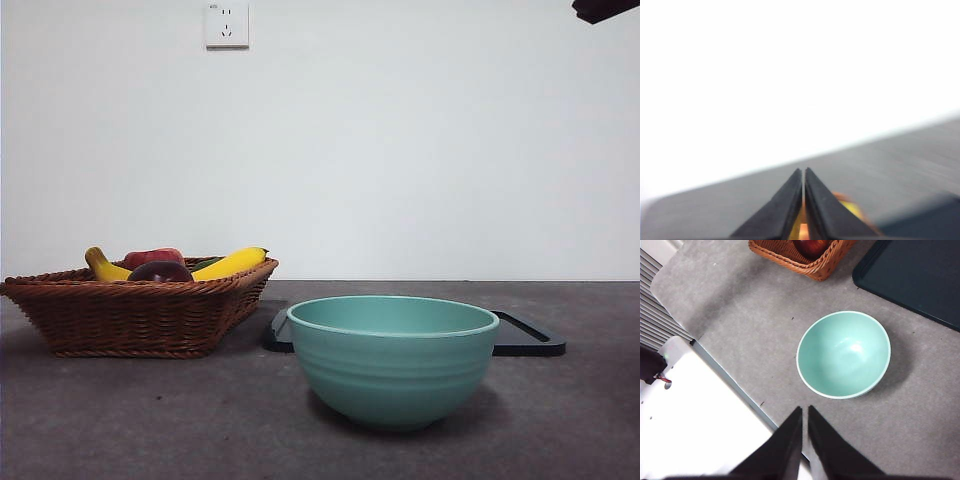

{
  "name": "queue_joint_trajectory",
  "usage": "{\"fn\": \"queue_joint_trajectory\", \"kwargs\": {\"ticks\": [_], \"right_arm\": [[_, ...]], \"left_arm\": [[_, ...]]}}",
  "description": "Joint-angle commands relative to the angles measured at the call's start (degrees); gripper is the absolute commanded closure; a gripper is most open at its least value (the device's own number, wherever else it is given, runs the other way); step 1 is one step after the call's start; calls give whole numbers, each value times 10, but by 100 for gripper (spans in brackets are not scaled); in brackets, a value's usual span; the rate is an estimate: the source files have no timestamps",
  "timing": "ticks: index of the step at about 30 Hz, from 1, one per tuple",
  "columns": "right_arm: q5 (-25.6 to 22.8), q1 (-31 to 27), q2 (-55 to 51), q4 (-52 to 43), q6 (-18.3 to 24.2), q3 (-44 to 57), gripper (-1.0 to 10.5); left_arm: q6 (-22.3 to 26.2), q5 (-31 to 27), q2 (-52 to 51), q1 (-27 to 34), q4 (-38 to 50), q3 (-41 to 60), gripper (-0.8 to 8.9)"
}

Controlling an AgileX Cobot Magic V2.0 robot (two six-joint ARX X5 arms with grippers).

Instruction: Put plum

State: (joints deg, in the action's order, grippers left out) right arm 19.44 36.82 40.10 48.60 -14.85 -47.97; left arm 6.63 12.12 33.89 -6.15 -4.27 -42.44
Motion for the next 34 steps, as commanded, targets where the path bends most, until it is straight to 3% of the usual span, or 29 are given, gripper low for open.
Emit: {"fn": "queue_joint_trajectory", "kwargs": {"ticks": [1,5,16,22,34], "right_arm": [[0,5,2,-6,6,-9,937],[0,5,2,-6,6,-9,937],[0,5,2,-6,5,-9,937],[0,5,2,-6,5,-9,937],[0,5,2,-6,6,-9,937]], "left_arm": [[6,-64,-45,20,46,65,807],[4,-110,-122,51,82,165,807],[-3,-111,-276,89,83,365,807],[-2,-111,-311,91,65,408,807],[-3,-111,-337,91,-65,418,807]]}}
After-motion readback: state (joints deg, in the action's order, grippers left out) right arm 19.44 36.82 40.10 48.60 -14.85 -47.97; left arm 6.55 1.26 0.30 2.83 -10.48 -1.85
